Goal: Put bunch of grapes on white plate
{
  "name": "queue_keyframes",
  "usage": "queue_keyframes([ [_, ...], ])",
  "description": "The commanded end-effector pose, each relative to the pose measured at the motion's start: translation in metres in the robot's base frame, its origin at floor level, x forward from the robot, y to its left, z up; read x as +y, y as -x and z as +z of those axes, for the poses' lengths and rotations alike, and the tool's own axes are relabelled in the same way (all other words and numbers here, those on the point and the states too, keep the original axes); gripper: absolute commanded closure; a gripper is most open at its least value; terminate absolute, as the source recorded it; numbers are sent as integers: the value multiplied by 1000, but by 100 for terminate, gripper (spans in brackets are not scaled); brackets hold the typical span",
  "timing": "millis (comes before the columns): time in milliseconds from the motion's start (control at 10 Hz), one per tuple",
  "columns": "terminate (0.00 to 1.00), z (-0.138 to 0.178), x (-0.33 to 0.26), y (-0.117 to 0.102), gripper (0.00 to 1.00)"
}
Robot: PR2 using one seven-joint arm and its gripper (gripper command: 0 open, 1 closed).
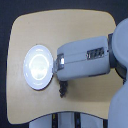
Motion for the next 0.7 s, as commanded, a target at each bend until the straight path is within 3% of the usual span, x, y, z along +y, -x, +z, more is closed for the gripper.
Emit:
queue_keyframes([
  [0,0,6,-3,-11,100],
  [600,0,15,-11,-16,100],
])
